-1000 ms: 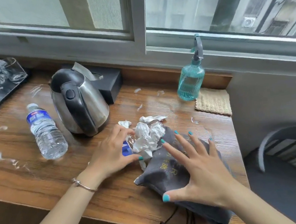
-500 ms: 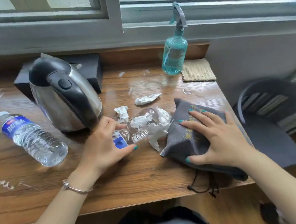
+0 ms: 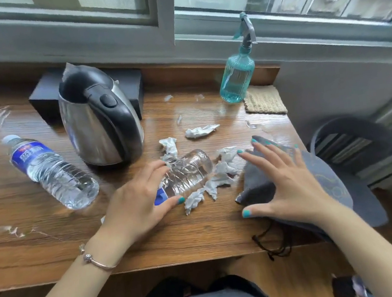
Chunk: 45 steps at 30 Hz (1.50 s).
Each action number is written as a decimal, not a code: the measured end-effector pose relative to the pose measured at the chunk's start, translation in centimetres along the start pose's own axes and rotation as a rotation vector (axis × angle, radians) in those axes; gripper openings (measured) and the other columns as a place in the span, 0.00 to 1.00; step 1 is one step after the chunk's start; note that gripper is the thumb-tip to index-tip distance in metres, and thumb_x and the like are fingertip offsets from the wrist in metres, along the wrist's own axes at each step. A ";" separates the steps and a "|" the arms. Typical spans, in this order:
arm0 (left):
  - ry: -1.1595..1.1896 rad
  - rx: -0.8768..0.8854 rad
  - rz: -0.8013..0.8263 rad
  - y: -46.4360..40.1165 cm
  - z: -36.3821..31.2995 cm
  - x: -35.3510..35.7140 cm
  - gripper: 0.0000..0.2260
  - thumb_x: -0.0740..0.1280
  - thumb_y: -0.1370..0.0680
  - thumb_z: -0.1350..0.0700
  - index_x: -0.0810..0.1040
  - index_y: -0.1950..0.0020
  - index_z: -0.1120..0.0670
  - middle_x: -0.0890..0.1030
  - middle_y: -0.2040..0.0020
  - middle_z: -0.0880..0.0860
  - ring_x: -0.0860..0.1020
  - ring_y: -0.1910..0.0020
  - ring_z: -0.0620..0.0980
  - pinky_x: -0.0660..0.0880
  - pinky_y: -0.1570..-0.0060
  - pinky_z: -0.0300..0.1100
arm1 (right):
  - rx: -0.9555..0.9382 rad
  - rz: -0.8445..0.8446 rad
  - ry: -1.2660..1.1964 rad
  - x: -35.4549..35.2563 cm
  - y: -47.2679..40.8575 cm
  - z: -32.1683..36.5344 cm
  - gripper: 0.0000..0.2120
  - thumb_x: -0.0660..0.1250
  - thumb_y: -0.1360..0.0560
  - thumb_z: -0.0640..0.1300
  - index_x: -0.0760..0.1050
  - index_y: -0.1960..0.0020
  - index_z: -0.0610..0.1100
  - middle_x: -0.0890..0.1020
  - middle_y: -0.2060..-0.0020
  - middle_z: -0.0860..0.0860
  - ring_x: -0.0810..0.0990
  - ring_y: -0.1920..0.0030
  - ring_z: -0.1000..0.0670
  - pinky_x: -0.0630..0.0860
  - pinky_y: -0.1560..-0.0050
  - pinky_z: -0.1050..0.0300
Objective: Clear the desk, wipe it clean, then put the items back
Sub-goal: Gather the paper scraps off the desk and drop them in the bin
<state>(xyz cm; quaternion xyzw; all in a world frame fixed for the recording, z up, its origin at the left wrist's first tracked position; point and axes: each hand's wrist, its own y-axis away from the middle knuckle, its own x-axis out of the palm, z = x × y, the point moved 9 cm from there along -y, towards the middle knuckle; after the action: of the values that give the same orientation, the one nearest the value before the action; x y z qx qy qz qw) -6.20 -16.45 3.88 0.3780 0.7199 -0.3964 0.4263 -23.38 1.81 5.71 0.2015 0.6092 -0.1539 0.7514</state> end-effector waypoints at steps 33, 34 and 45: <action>0.080 -0.046 0.120 -2.5 -0.1 1.7 0.27 0.64 0.28 0.39 0.68 0.28 0.38 0.66 0.44 0.47 0.63 0.49 0.45 0.73 0.41 0.52 | -0.025 -0.034 0.075 5.5 -0.3 8.0 0.61 0.49 0.41 0.83 0.50 0.20 0.45 0.58 0.23 0.41 0.54 0.23 0.40 0.46 0.30 0.31; 0.094 -0.068 0.117 -2.6 0.2 1.6 0.26 0.66 0.27 0.40 0.68 0.28 0.39 0.66 0.43 0.47 0.63 0.48 0.46 0.72 0.40 0.53 | -0.026 -0.010 0.064 6.3 0.3 8.5 0.59 0.49 0.40 0.83 0.53 0.21 0.46 0.60 0.23 0.42 0.55 0.23 0.40 0.48 0.31 0.31; 0.109 -0.085 0.020 -1.5 1.6 1.0 0.25 0.71 0.28 0.46 0.75 0.31 0.48 0.72 0.44 0.55 0.68 0.48 0.57 0.70 0.41 0.55 | 0.133 0.087 0.041 10.1 0.8 11.4 0.43 0.41 0.28 0.77 0.57 0.22 0.53 0.59 0.22 0.50 0.49 0.22 0.44 0.37 0.26 0.41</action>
<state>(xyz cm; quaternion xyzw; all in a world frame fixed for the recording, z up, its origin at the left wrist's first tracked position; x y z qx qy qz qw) -7.33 -18.27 2.80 0.3878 0.7545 -0.3400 0.4059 -11.16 -2.98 -2.05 0.2803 0.6038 -0.1569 0.7296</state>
